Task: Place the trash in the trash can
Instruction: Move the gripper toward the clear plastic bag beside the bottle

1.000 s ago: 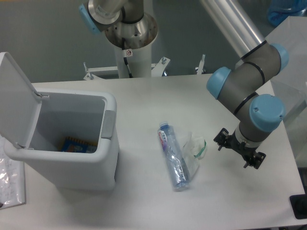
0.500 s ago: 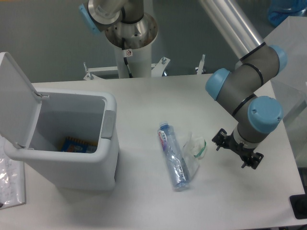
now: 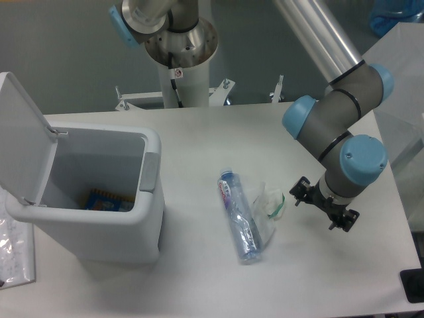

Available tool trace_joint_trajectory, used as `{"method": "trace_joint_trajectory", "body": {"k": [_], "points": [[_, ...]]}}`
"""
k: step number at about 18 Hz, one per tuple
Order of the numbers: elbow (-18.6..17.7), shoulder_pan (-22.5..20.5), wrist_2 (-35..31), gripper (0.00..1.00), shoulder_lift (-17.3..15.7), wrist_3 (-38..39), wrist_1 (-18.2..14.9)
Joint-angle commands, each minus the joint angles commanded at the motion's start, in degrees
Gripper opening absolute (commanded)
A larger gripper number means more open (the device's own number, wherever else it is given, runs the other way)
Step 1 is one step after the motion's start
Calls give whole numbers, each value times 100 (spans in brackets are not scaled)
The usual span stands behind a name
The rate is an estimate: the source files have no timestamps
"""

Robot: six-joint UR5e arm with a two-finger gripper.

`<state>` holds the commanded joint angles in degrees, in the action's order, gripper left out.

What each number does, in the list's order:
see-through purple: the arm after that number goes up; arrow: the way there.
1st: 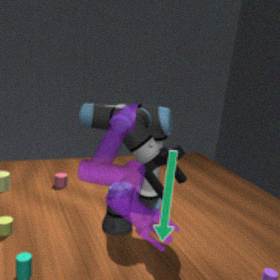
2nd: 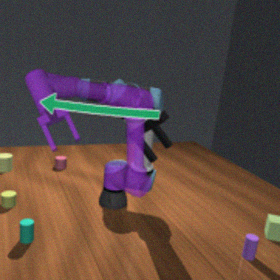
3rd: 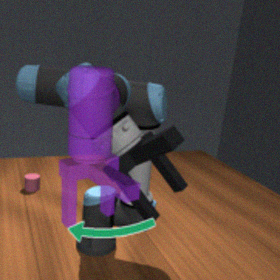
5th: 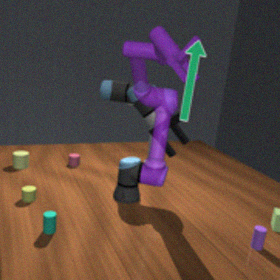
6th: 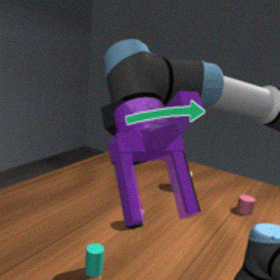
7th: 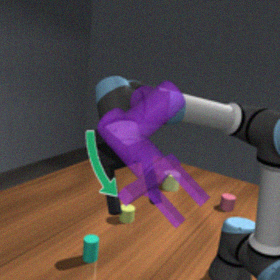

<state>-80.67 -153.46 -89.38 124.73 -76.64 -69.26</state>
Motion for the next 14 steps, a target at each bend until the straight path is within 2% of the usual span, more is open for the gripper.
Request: {"method": "trace_joint_trajectory", "body": {"k": [2,5,8,11,14], "points": [[7,-26,78,100,-106,105,-9],[200,-61,657,100,-159,719,-473],[350,-27,809,100,-159,940,-869],[298,78,809,100,-177,1037,-1133],[123,263,826,100,-177,1194,-1125]]}}
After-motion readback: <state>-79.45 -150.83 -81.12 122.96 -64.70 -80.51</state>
